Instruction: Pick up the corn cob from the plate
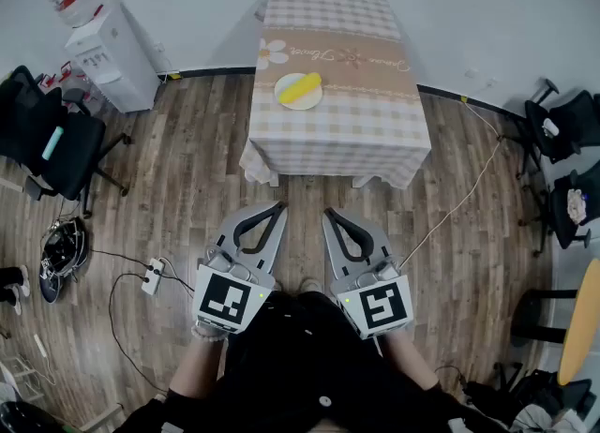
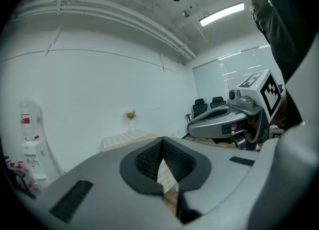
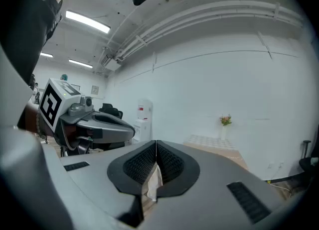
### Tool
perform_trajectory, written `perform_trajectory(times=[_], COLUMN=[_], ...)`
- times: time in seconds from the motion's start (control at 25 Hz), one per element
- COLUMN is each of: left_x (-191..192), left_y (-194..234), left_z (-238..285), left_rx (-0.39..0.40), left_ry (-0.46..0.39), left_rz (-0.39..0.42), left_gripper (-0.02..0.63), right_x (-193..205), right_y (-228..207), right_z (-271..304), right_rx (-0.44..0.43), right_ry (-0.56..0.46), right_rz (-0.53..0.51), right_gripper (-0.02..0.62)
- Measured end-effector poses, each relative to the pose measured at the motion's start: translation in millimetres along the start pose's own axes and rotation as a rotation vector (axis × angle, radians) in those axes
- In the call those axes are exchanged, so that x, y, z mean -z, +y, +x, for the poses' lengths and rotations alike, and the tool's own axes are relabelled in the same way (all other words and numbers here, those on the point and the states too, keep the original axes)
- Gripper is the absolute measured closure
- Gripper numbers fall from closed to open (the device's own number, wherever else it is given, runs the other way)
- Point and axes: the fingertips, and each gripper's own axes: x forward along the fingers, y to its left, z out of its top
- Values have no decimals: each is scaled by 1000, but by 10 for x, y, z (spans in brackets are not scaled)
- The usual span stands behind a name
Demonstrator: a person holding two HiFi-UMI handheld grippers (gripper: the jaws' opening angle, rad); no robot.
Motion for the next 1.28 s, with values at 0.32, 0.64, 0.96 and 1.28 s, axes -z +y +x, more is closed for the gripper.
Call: perform_trajectory(times=[0.32, 0.64, 0.96, 1.28], left_x=[14, 41, 73, 130], left_y=[21, 54, 154, 334], left_z=[-19, -53, -200, -396], left_rx=[8, 16, 22, 38], left_ry=[-2, -2, -13, -22], left_rz=[-8, -12, 3, 2], left_gripper=[592, 592, 592, 592], right_x=[-5, -24, -82, -113], right_y=[42, 30, 192, 461], right_z=[17, 30, 125, 228], right_rx=[3, 29, 32, 54], right_ry=[5, -16, -41, -24], right_rz=[0, 23, 17, 20], right_gripper=[554, 552, 552, 552])
